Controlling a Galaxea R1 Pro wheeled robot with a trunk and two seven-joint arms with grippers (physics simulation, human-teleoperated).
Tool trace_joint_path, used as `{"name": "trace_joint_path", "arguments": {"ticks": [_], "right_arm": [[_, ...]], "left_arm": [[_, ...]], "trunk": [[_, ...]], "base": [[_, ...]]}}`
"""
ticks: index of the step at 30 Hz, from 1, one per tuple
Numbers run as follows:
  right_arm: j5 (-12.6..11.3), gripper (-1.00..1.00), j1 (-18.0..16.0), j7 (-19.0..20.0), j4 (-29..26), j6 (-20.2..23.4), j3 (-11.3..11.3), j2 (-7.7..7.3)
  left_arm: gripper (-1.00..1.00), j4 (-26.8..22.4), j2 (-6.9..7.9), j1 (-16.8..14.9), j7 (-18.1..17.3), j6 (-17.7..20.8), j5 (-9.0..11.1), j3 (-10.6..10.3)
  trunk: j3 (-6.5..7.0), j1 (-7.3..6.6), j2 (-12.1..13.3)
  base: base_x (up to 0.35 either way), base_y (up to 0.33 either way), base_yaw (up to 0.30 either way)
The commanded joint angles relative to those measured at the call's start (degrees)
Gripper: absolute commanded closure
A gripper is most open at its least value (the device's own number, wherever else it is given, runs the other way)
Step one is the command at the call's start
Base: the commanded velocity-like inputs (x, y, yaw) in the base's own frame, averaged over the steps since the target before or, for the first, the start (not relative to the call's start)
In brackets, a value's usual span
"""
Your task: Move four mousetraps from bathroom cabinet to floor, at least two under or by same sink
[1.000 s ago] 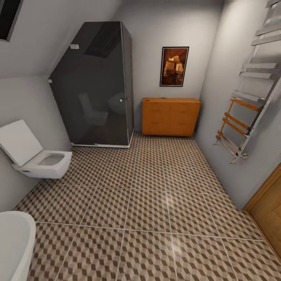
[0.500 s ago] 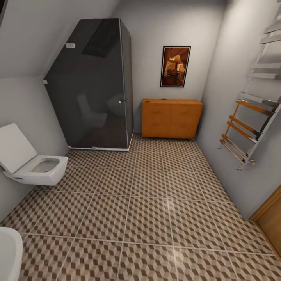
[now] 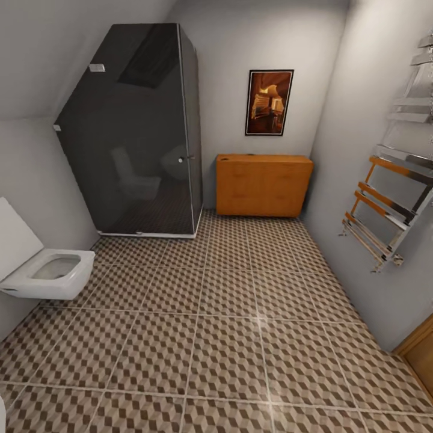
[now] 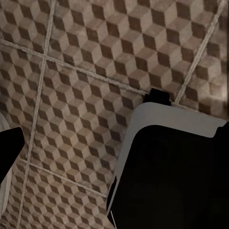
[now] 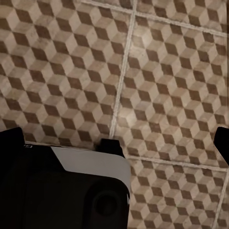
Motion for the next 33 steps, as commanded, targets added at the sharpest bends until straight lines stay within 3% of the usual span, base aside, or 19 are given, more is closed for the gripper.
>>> {"name": "trace_joint_path", "arguments": {"ticks": [1,23,33], "right_arm": [[-0.60,-1.00,-0.07,-0.11,0.12,-0.27,0.47,0.02],[-0.60,-1.00,-0.04,-0.09,0.12,-0.27,0.50,-0.02],[-0.60,-1.00,-0.06,-0.11,0.12,-0.27,0.51,0.02]], "left_arm": [[-1.00,0.04,0.00,-0.04,0.08,0.11,0.45,-0.48],[-1.00,0.04,-0.05,-0.02,0.08,0.08,0.57,-0.47],[-1.00,0.04,-0.02,-0.02,0.08,0.17,0.57,-0.47]], "trunk": [[-0.04,0.02,-0.05],[0.74,0.02,-0.05],[0.85,0.02,-0.05]], "base": [[0.134,0.000,-0.184],[0.021,0.000,-0.266],[0.070,0.000,-0.073]]}}
